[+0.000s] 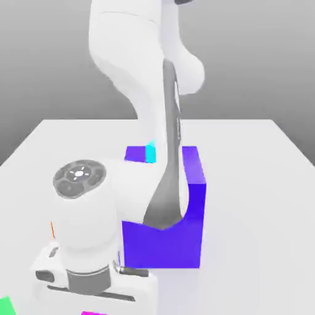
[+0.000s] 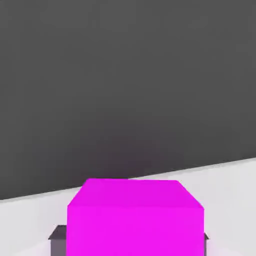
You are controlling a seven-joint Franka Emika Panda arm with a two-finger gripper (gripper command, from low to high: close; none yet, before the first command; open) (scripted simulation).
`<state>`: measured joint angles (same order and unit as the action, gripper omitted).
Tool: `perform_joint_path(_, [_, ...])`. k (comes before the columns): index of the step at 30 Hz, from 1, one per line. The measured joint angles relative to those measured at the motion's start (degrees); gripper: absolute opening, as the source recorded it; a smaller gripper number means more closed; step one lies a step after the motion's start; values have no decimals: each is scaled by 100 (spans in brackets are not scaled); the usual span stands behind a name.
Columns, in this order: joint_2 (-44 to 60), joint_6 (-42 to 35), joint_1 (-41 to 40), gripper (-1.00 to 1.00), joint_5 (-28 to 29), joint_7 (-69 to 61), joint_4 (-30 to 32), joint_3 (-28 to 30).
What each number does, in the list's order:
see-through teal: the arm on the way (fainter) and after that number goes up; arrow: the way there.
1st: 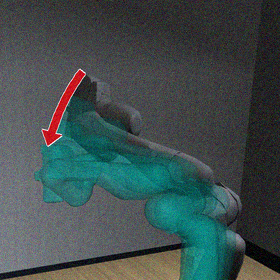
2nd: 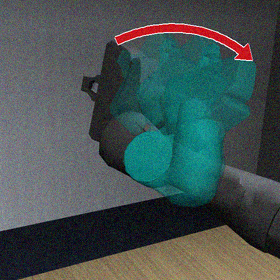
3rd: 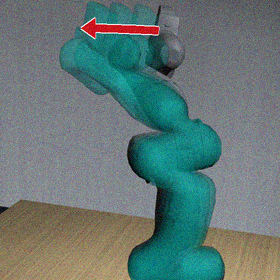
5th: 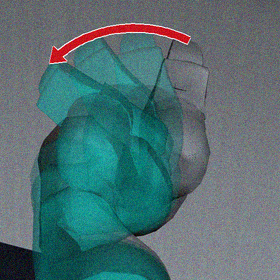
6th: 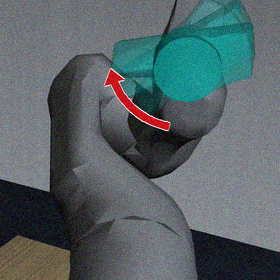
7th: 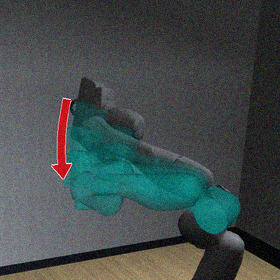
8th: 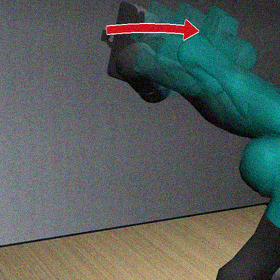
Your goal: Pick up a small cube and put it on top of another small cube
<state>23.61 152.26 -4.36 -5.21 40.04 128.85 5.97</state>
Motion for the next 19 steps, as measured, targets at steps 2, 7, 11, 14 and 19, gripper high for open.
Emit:
perform_joint_path(2, [-111, -229, -153, -100, 29, -235, -99, 66])
perform_joint_path(7, [-112, -703, -718, -100, -6, -1179, -536, 235])
perform_joint_path(11, [-114, -1055, -1212, -100, -44, -1971, -900, 318])
perform_joint_path(14, [202, -886, -1411, -100, -150, -2324, -1056, 305])
perform_joint_path(19, [546, -581, -1476, 100, -238, -2415, -1093, 247])
